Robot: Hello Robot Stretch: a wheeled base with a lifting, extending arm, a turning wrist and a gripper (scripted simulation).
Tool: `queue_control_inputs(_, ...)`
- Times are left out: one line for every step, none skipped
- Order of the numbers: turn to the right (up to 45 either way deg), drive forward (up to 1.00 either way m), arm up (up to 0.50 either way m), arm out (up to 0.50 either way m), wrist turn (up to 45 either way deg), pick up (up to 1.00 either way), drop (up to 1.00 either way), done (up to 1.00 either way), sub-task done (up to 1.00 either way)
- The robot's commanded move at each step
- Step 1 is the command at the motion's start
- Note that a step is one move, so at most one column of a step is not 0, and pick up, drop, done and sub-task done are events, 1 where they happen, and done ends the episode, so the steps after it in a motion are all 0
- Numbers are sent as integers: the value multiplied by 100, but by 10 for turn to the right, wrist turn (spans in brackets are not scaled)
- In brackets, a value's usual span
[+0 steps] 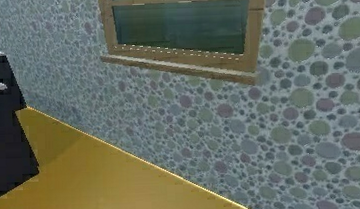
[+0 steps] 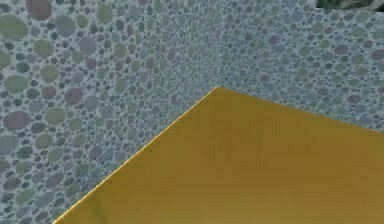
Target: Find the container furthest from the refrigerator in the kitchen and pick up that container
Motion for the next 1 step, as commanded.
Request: queue_control_inputs(-450, 0, 0, 0, 0, 0, 0, 0, 0)
